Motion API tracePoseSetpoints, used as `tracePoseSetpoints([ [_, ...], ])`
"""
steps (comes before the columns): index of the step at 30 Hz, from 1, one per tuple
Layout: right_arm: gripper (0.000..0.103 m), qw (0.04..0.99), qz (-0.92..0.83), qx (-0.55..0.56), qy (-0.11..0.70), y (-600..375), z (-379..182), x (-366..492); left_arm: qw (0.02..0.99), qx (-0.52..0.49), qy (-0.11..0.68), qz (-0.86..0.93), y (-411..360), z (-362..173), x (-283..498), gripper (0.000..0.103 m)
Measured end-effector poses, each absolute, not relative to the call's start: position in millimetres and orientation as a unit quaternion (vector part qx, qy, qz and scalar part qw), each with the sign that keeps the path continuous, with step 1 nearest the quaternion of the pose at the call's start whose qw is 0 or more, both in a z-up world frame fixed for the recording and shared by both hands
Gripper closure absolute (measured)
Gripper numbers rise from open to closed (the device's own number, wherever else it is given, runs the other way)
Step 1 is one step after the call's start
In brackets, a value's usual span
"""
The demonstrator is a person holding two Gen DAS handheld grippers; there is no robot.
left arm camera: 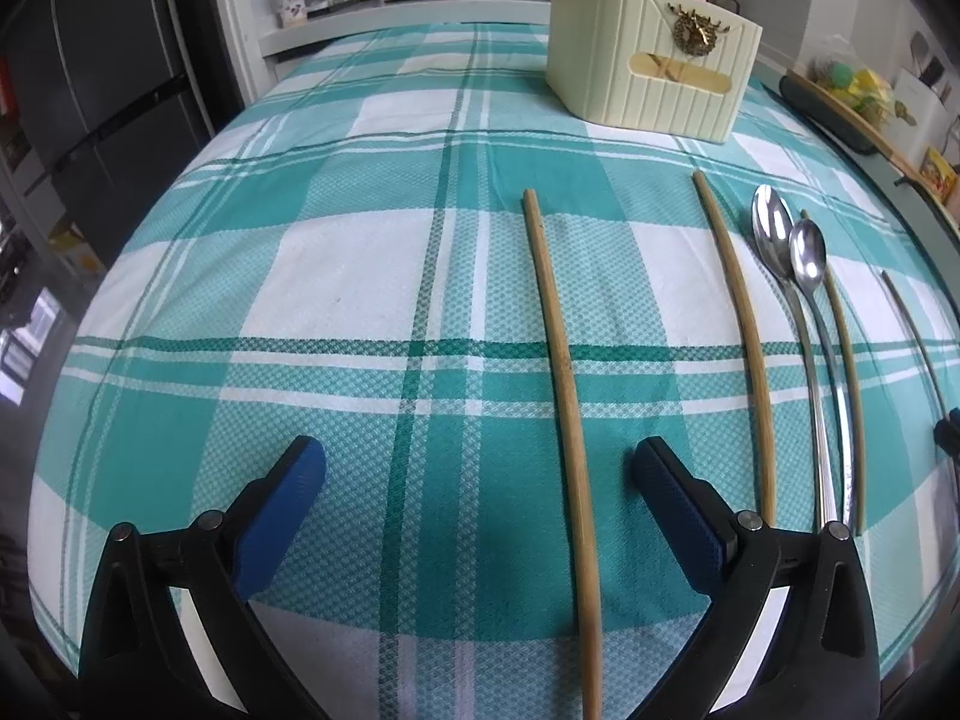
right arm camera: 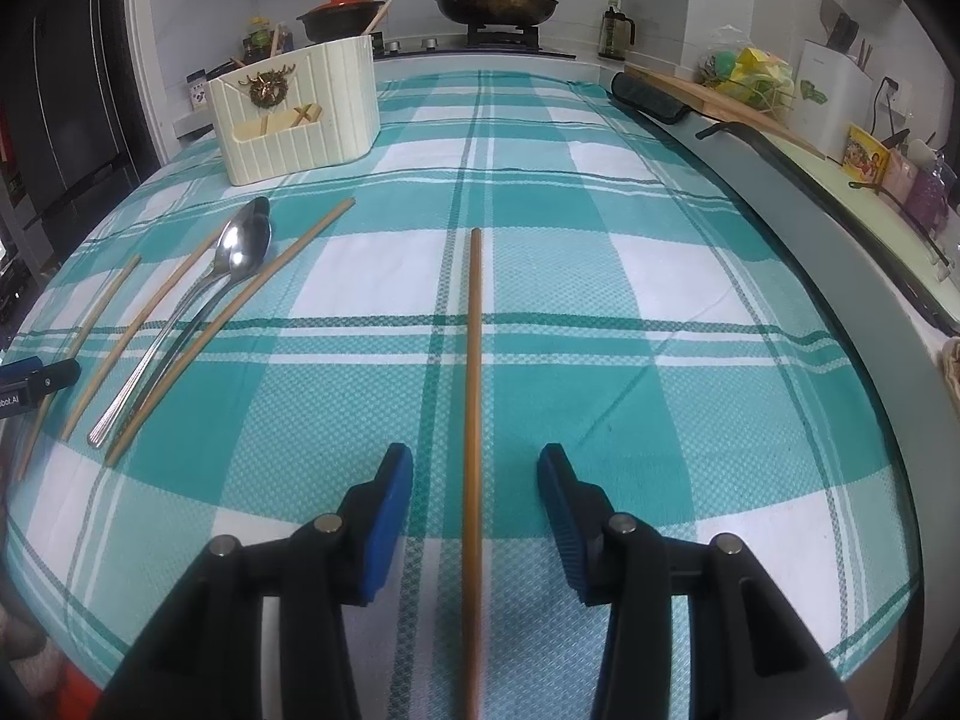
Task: Organize utensils
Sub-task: 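Close the left tool on a bamboo chopstick while the right tool holds its chopstick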
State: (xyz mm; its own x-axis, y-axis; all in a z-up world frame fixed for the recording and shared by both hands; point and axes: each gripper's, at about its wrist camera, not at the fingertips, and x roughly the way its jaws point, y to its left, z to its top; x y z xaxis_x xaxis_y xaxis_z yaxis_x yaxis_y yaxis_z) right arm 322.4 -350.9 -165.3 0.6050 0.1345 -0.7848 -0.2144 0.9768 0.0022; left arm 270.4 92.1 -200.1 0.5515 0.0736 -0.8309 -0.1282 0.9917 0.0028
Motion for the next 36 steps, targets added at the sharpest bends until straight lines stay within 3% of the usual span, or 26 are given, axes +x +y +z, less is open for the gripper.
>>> tracePoseSetpoints([
  [8, 0.058, 0.876, 0.121, -0.043, 0.465, -355, -162, 333, 0.871, -0.023, 0.491, 0.013, 99, -196, 281, 0.002],
  [16, 0.058, 0.843, 0.159, -0.043, 0.512, -357, -159, 374, 0.843, -0.037, 0.535, -0.040, 109, -187, 332, 0.015],
  [22, 0.059, 0.828, 0.168, -0.081, 0.529, -338, -159, 420, 0.829, 0.009, 0.558, -0.035, 94, -187, 369, 0.032],
  [26, 0.065, 0.822, 0.166, -0.098, 0.535, -326, -159, 449, 0.823, 0.025, 0.566, -0.037, 84, -187, 386, 0.046],
  [28, 0.075, 0.823, 0.160, -0.101, 0.536, -321, -159, 461, 0.824, 0.023, 0.565, -0.038, 82, -185, 390, 0.069],
  [29, 0.086, 0.823, 0.155, -0.099, 0.538, -320, -159, 467, 0.825, 0.024, 0.564, -0.037, 81, -184, 392, 0.088],
  [30, 0.090, 0.824, 0.147, -0.098, 0.538, -320, -159, 472, 0.825, 0.024, 0.563, -0.035, 81, -183, 393, 0.096],
  [31, 0.096, 0.825, 0.144, -0.094, 0.538, -321, -158, 475, 0.827, 0.020, 0.560, -0.033, 82, -183, 394, 0.097],
  [36, 0.097, 0.835, 0.142, -0.052, 0.530, -328, -151, 477, 0.856, -0.010, 0.516, -0.035, 88, -156, 380, 0.099],
])
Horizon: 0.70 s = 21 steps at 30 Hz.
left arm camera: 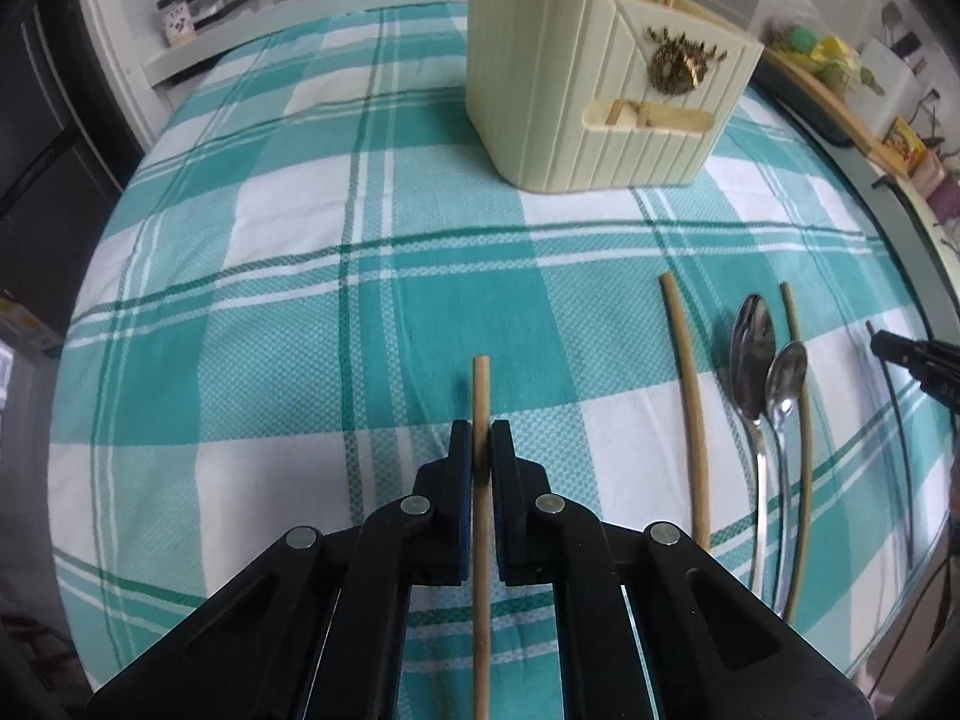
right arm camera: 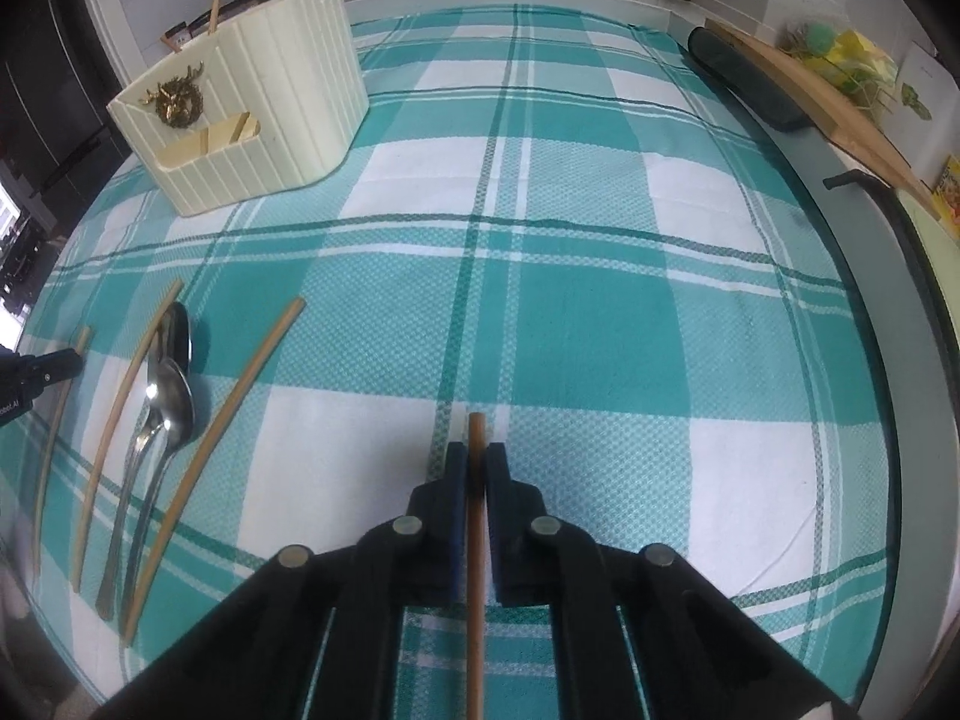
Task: Organize utensils
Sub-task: 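Close the left tool on a bamboo chopstick while the right tool holds its chopstick, then lift both chopsticks upright and carry them over the cream holder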
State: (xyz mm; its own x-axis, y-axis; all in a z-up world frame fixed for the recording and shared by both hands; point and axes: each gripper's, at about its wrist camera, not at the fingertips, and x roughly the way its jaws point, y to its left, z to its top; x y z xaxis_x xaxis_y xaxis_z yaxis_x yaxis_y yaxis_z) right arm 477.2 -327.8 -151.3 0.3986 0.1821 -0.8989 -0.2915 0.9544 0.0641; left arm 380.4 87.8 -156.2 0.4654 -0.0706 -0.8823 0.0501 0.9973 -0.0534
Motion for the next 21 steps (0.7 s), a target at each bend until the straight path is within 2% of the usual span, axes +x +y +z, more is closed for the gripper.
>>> tracePoseSetpoints([
  [11, 0.097, 0.894, 0.190, -0.002, 0.406, -336, -45, 418, 0.918, -0.050, 0.389, -0.054, 103, -42, 316, 0.099],
  [21, 0.097, 0.935, 0.212, -0.019, 0.285, -334, 29, 354, 0.939, -0.064, 0.329, -0.081, 95, 3, 276, 0.099],
])
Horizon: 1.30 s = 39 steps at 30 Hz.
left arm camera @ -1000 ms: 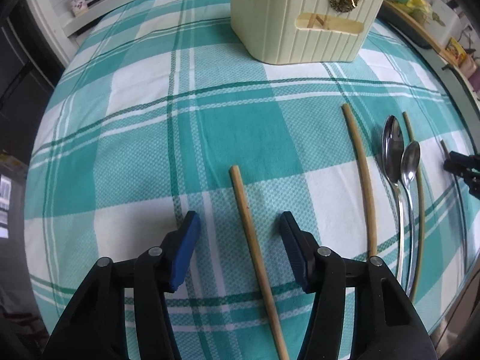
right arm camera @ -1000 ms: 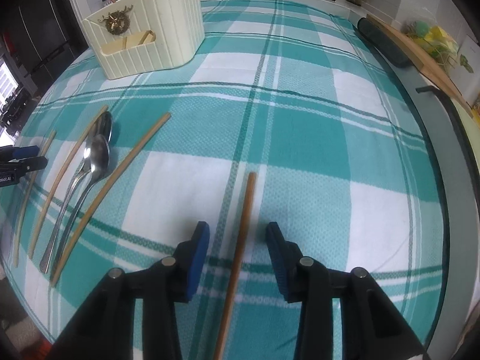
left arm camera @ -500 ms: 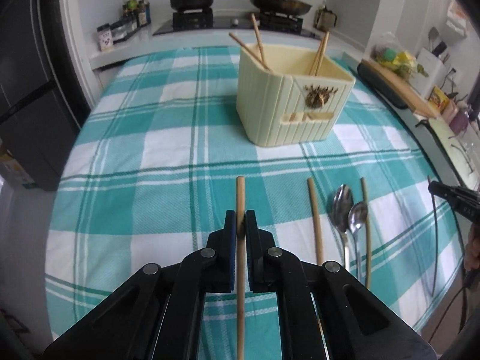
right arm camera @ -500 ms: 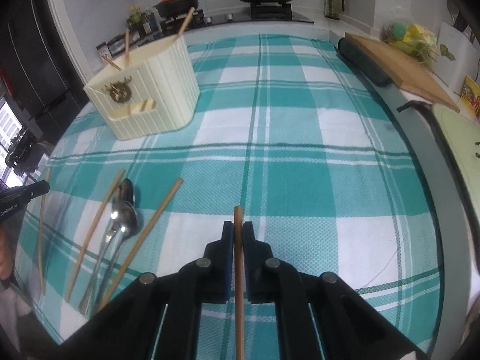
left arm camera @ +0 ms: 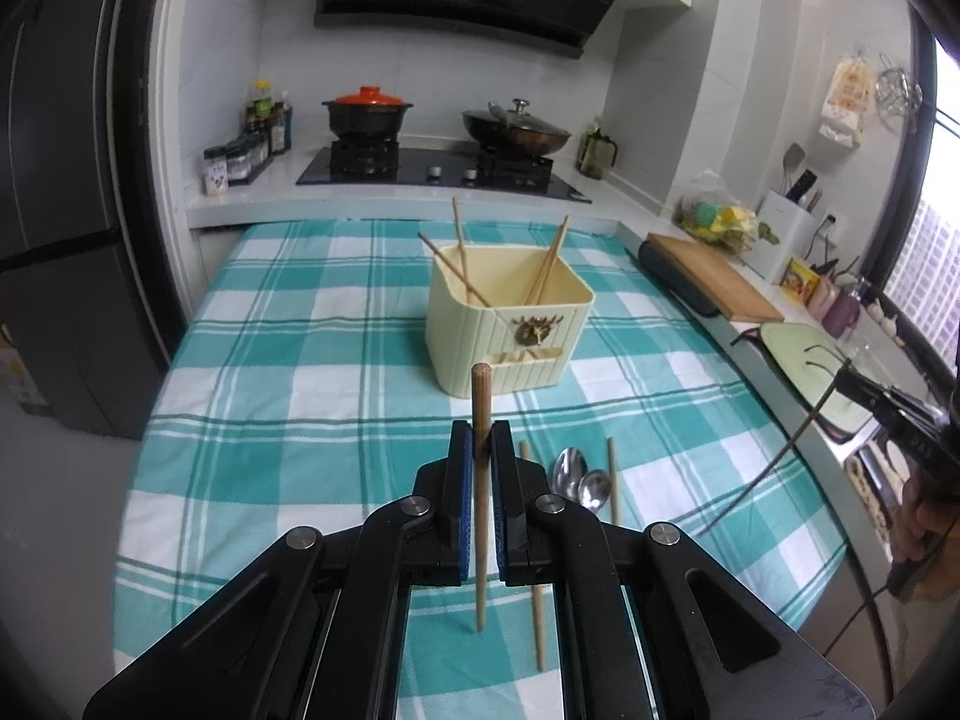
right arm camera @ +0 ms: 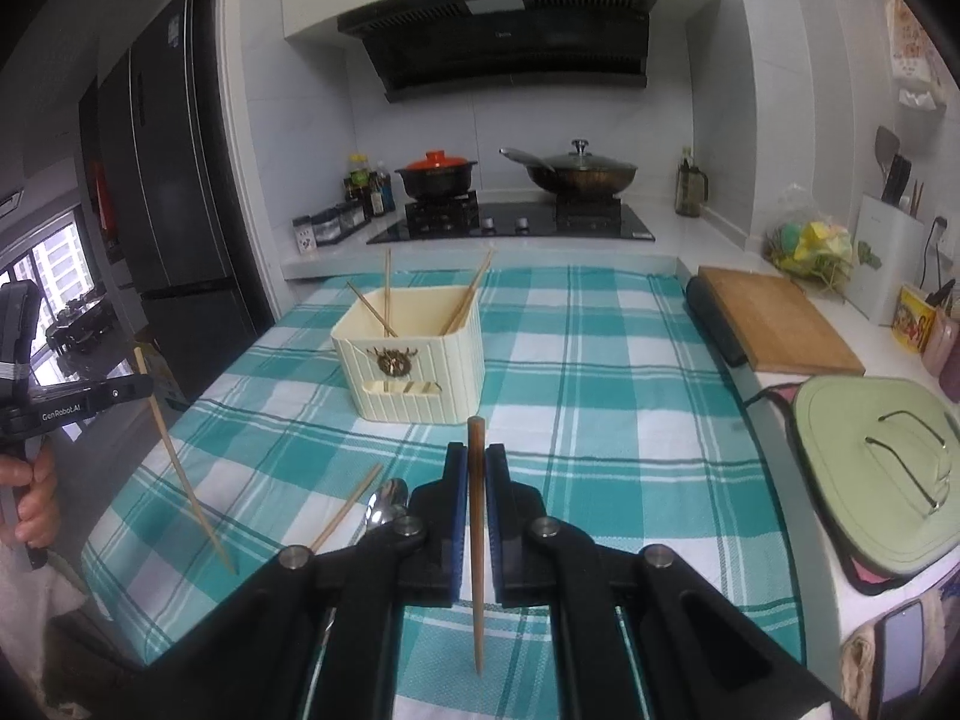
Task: Organize utensils
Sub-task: 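Lift both chopsticks upright and carry them over the cream holder, then lower the chopsticks into the cream holder and open both tools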
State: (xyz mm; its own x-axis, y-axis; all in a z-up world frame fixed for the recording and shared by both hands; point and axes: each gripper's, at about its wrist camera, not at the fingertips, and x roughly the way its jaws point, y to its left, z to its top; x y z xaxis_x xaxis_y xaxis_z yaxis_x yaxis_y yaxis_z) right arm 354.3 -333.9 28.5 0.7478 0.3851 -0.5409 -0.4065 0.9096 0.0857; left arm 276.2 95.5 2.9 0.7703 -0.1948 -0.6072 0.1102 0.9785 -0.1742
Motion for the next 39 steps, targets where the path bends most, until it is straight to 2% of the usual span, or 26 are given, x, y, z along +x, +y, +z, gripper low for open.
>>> tracePoseSetpoints([
  [6, 0.097, 0.950, 0.207, -0.025, 0.233, -326, 46, 342, 0.945, -0.066, 0.308, -0.090, 92, 20, 273, 0.099],
  [13, 0.097, 0.954, 0.207, -0.027, 0.213, -321, 67, 353, 0.949, -0.083, 0.292, -0.091, 102, 44, 287, 0.099],
  [28, 0.097, 0.961, 0.239, -0.028, 0.135, -274, 161, 452, 0.980, -0.087, 0.169, -0.065, 101, 150, 379, 0.099],
  [34, 0.097, 0.957, 0.262, -0.023, 0.122, -241, 160, 501, 0.980, -0.090, 0.172, -0.044, 88, 136, 449, 0.099],
  [39, 0.097, 0.940, 0.291, -0.024, 0.174, -213, 128, 550, 0.965, -0.107, 0.236, -0.044, 83, 91, 504, 0.099],
])
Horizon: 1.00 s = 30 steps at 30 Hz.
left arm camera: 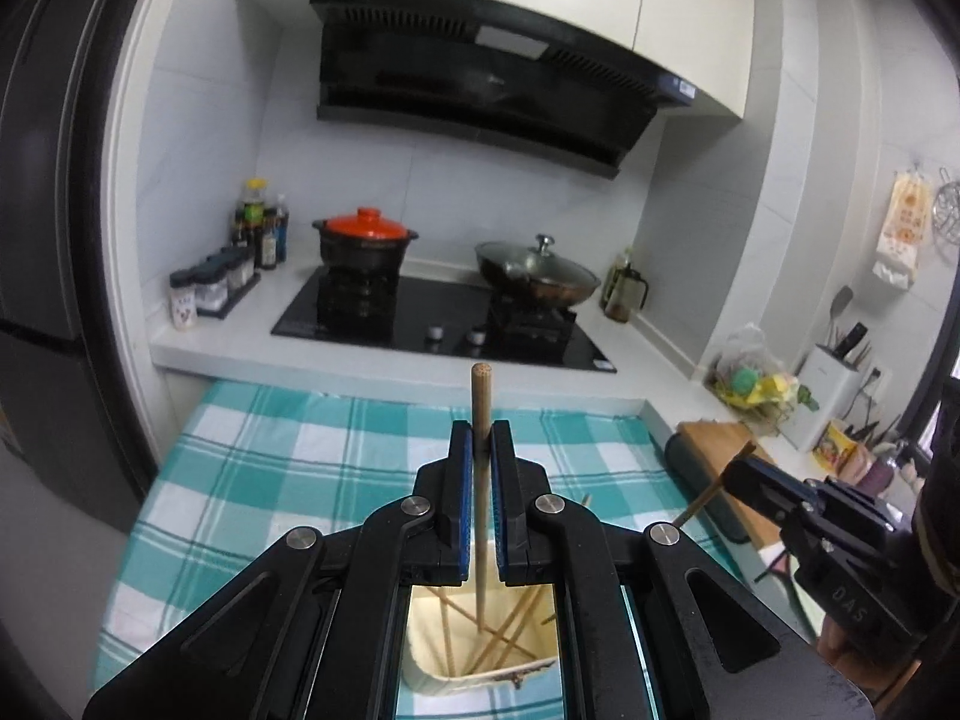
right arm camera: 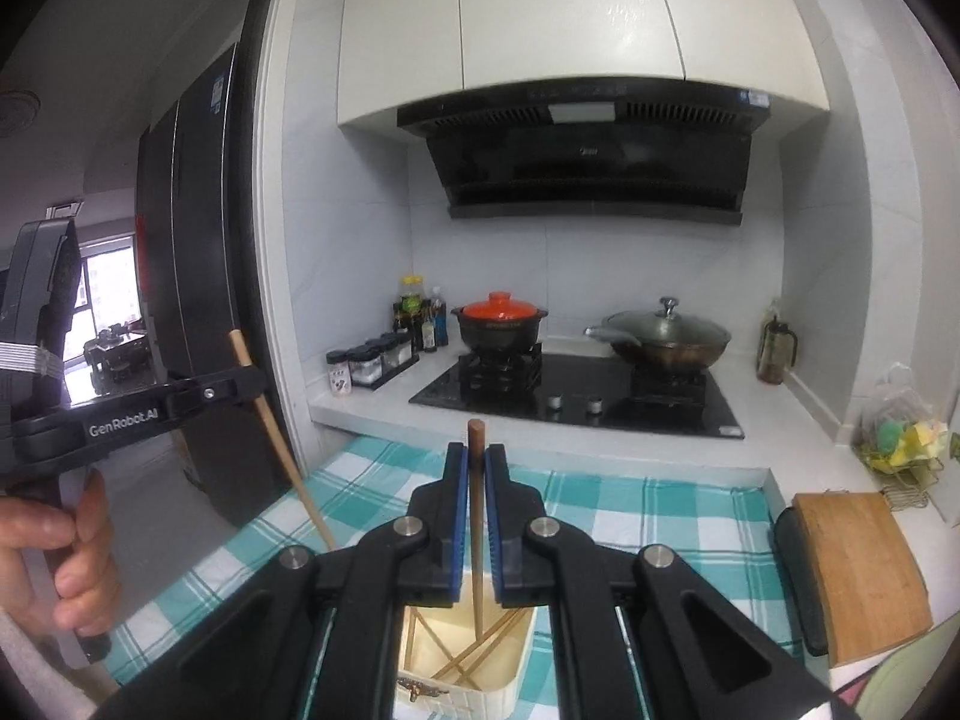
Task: Organize utensils
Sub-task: 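Lower the chopsticks into the cream holder and open both tools, then withdraw both open tools back over the spoons and last chopsticks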
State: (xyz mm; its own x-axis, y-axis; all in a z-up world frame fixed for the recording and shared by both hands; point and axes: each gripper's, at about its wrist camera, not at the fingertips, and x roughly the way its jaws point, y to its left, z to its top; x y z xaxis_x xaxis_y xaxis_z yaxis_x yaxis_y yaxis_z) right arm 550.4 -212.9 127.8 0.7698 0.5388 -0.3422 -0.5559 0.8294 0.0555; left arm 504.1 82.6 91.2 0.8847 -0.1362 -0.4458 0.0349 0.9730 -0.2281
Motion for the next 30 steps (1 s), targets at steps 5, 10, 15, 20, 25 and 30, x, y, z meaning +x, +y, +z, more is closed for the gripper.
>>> tracePoseSetpoints([
  [5, 0.097, 0.909, 0.309, -0.024, 0.278, -186, 85, 599, 0.949, -0.090, 0.300, -0.046, 72, 43, 536, 0.099],
  [10, 0.097, 0.893, 0.304, -0.014, 0.331, -173, 42, 627, 0.936, -0.075, 0.341, -0.040, 65, 10, 547, 0.098],
  [15, 0.093, 0.896, 0.284, 0.002, 0.343, -168, 25, 636, 0.935, -0.073, 0.345, -0.027, 74, 14, 530, 0.043],
  [20, 0.054, 0.919, 0.280, 0.015, 0.278, -191, 61, 601, 0.939, -0.029, 0.341, -0.038, 84, 34, 479, 0.026],
  [25, 0.053, 0.926, 0.276, -0.038, 0.256, -213, 86, 544, 0.925, 0.030, 0.375, -0.048, 90, 21, 411, 0.018],
  [30, 0.053, 0.918, 0.268, -0.074, 0.284, -245, 64, 477, 0.907, 0.025, 0.416, -0.051, 99, -30, 343, 0.018],
])
